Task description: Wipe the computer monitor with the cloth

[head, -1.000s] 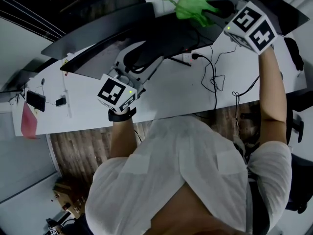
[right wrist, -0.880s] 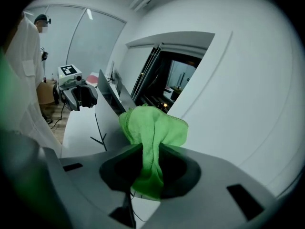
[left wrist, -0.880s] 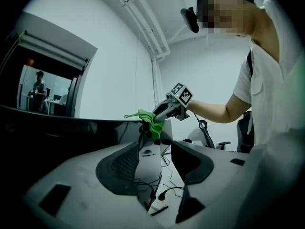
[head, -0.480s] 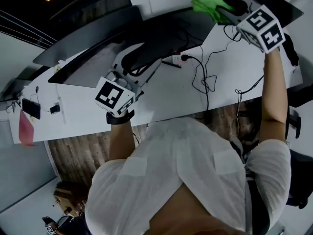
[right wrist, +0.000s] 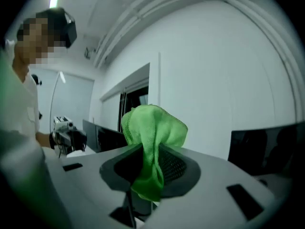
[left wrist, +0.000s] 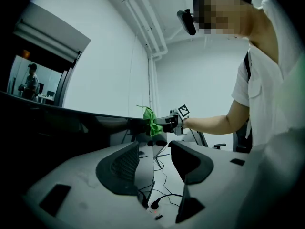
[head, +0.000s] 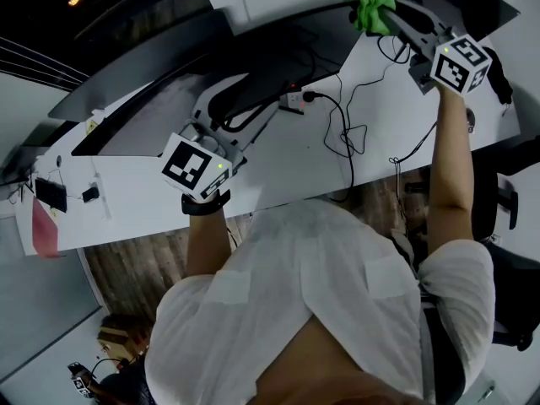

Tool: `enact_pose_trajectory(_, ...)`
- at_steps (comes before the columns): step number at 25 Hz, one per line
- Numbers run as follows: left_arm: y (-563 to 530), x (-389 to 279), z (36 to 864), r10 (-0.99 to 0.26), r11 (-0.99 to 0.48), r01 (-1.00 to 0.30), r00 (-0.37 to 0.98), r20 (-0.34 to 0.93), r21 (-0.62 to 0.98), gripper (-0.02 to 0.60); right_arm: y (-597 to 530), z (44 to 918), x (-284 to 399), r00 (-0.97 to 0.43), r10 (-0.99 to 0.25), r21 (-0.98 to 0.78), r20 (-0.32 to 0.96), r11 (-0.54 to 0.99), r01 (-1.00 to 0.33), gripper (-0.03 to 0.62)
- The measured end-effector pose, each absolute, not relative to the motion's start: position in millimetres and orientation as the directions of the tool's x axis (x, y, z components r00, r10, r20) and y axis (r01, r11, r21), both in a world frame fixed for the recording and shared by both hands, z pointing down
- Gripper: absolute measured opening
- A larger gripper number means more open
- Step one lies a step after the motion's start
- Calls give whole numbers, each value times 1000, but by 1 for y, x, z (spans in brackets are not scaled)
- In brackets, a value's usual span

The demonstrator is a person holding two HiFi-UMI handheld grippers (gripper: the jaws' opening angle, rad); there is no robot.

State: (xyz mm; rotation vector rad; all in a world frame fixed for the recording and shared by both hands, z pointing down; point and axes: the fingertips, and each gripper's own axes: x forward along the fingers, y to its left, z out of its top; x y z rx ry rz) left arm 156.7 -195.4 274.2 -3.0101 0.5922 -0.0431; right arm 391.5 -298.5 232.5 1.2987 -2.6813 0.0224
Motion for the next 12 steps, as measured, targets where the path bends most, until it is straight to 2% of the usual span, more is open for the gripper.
enact_pose_trajectory(3, -195, 160, 274, -376, -924, -374, 927, 7, -75, 207, -294, 245, 392, -646, -763, -50, -26, 647, -761, 101)
enact_pose_trajectory(5, -194, 160, 274, -377, -924, -375, 926, 7, -73, 206, -292, 260, 389, -640, -764, -65, -79, 645, -762, 103)
enact_pose_trajectory(9, -193, 158, 278, -384, -921, -383, 923, 6, -66, 206, -294, 285, 389, -611, -783, -124, -114, 622, -774, 103)
enact_pose_trajectory(12, -190, 155, 282, -391, -919, -390, 920, 7, -59, 206, -295, 306, 390, -596, -799, -149, -88, 602, -785, 103)
